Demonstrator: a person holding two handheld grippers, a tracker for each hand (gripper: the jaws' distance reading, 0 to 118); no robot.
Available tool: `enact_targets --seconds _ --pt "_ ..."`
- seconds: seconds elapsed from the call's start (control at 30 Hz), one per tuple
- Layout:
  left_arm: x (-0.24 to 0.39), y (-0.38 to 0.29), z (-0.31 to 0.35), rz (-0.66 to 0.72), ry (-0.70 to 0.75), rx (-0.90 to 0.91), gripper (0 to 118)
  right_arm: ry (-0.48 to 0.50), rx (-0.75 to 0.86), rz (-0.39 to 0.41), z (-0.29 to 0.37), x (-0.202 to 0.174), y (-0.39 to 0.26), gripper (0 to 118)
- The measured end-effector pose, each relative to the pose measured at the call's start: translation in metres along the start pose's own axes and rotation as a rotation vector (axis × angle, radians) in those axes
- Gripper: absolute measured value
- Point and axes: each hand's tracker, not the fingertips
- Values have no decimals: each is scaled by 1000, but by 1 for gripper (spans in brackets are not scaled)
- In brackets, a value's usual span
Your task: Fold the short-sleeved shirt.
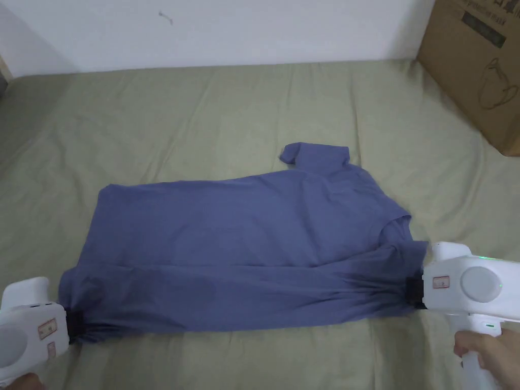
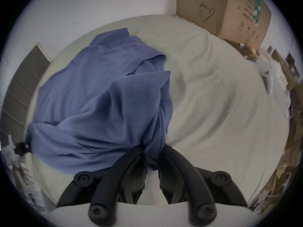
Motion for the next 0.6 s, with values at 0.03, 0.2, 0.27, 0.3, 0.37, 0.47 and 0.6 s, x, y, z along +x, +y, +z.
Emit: enact_targets --seconds 0.03,0.2,0.27,0.3,0.37,0.47,0.6 --pt "-1 1 6 -7 -4 2 7 -17 3 -32 6 4 -1 13" --pt "-4 2 42 -60 -34 36 7 105 64 -98 59 13 -2 13" --pt "-8 -2 56 -85 -24 46 7 95 75 -71 82 13 -7 13" --pt "-9 -6 63 -97 -17 46 7 98 81 -54 94 12 -12 13" --pt "-14 -20 79 -121 -11 52 7 94 71 -43 113 17 -26 13" --pt "-24 -51 94 -117 -11 19 7 103 17 -101 123 32 -59 13" --pt "-41 -97 86 -131 7 -63 8 94 -63 -119 112 42 -113 20"
